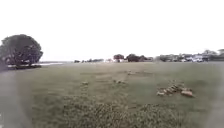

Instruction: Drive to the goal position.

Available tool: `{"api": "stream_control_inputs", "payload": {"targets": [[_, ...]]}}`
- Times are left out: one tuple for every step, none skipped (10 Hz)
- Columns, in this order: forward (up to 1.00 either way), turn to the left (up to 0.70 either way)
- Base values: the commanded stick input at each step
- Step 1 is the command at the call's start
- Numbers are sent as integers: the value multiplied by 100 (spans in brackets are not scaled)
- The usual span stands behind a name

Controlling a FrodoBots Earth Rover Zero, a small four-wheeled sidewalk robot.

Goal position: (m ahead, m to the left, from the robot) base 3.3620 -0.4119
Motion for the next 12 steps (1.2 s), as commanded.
{"api": "stream_control_inputs", "payload": {"targets": [[85,0],[85,0],[85,0],[85,0],[85,0],[85,0],[85,0],[85,0],[85,0],[85,0],[85,0],[85,0]]}}
